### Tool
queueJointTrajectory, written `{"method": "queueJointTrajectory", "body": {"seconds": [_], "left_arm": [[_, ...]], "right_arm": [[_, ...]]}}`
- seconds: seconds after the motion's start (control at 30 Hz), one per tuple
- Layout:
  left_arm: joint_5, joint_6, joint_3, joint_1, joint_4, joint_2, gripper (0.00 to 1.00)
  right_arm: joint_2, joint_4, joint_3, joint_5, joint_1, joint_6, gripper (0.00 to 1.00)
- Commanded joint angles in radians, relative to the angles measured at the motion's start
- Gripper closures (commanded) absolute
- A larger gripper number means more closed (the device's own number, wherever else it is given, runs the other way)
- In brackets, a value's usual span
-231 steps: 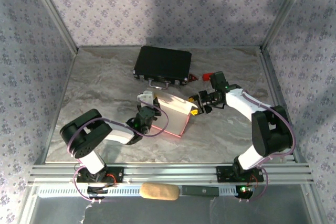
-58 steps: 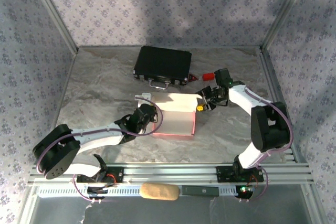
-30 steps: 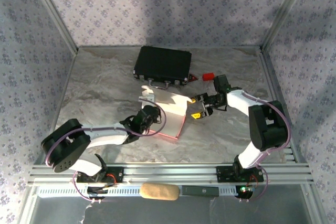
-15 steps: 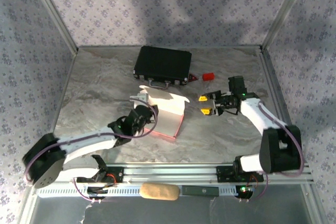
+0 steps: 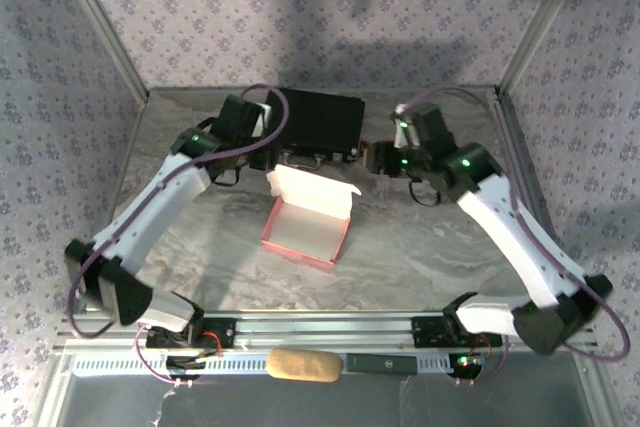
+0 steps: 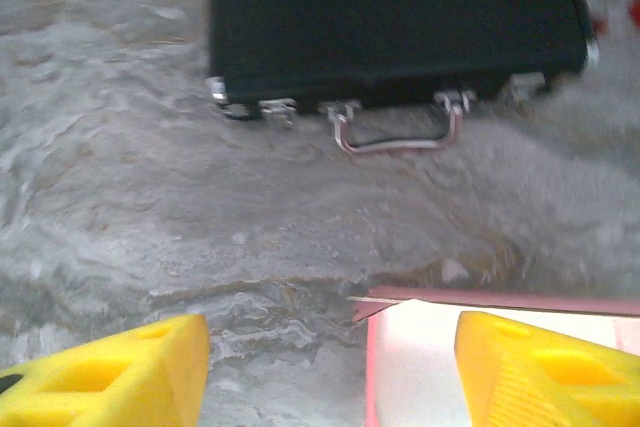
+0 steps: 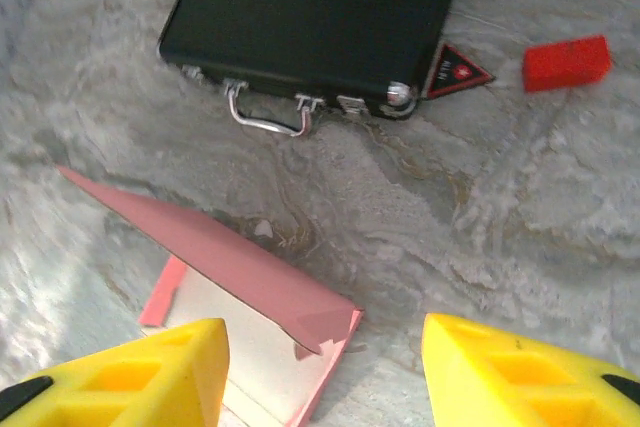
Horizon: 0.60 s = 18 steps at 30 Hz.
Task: Fold the paper box
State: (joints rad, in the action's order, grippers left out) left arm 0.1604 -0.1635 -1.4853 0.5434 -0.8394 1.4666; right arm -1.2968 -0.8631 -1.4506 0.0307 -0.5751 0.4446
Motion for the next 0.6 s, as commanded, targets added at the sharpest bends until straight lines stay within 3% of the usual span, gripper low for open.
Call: {"method": "queueJointTrajectory", "body": {"seconds": [0.0, 0.13, 0.37, 0.47, 0.57], "left_arm": [[-0.175, 0.225, -0.087, -0.01, -0.171, 0.11, 0.32], [-0.2, 0.306, -0.087, -0.051, -0.164, 0.199, 0.31], [-0.296, 0.393, -0.012, -0.088, -0.075, 0.176, 0.29], [-0.262, 0.361, 0.029, -0.102, -0.008, 0.13, 0.29], [-0.358, 0.27, 0.046, -0.181, 0.041, 0.09, 0.28]], "right_arm": [[-0.124, -0.198, -0.081, 0.13, -0.083, -0.147, 0.43], [-0.226, -0.225, -0.112, 0.144, -0.131, -0.192, 0.42], [-0.285, -0.247, -0.129, 0.176, -0.152, -0.228, 0.44], [-0.251, -0.251, -0.123, 0.242, -0.144, -0.199, 0.45], [-0.176, -0.206, -0.103, 0.189, -0.079, -0.181, 0.42]]}}
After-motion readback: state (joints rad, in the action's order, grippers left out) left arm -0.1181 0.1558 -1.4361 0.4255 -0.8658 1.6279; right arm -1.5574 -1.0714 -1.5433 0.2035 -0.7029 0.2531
